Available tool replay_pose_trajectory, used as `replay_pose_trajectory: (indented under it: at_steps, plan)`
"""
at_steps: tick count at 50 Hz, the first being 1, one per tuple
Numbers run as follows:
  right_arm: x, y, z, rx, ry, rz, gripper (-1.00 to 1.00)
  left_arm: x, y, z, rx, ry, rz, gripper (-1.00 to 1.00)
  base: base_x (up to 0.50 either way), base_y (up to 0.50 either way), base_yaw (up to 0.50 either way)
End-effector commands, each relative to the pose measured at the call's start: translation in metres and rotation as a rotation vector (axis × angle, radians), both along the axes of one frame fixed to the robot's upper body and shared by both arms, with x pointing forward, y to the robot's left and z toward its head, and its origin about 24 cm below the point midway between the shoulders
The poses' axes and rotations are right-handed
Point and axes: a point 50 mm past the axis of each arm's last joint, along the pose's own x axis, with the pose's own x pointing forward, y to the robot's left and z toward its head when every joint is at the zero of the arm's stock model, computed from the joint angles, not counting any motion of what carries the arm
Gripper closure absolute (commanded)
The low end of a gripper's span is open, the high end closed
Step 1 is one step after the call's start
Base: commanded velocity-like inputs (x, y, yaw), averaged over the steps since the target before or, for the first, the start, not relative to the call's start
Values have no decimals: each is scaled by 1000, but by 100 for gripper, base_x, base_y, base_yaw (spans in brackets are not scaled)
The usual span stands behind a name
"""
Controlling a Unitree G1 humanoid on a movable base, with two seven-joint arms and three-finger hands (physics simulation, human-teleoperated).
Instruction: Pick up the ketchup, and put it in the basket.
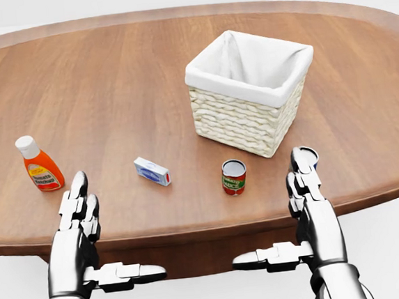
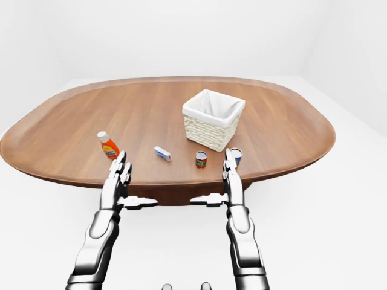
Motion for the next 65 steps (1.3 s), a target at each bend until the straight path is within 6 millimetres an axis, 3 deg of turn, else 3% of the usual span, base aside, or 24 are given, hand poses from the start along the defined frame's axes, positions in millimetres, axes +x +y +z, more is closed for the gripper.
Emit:
replay_pose_trajectory:
  at_steps: [1, 14, 21, 23, 28, 35, 37, 54, 65]
  plan:
    - [2, -8, -3, -3, 19, -14, -100, 0, 6, 0, 3, 1, -2, -100, 0, 0, 0]
    - [-1, -8, 1, -13, 7, -23, -100, -3, 6, 3, 5, -6, -5, -100, 0, 0, 0]
    - [-16, -5, 25, -69, -57, -43, -100, -17, 10, 20, 7, -43, -2, -100, 0, 0, 0]
    - [-25, -4, 42, -86, -130, -54, -100, -25, 14, 34, 7, -94, 6, -100, 0, 0, 0]
    - [-34, -5, 58, -94, -198, -62, -100, -34, 19, 49, 3, -159, 18, -100, 0, 0, 0]
    - [-36, -5, 61, -108, -212, -73, -100, -40, 24, 60, 6, -205, 33, -100, 0, 0, 0]
    - [-36, -5, 61, -103, -212, -74, -100, -39, 25, 54, 2, -178, 35, -100, 0, 0, 0]
    - [-37, -3, 61, -109, -210, -57, -100, -42, 26, 65, -5, -231, 29, -100, 0, 0, 0]
    - [-38, -2, 61, -114, -212, -48, -100, -42, 28, 66, -22, -237, 38, -100, 45, 0, 0]
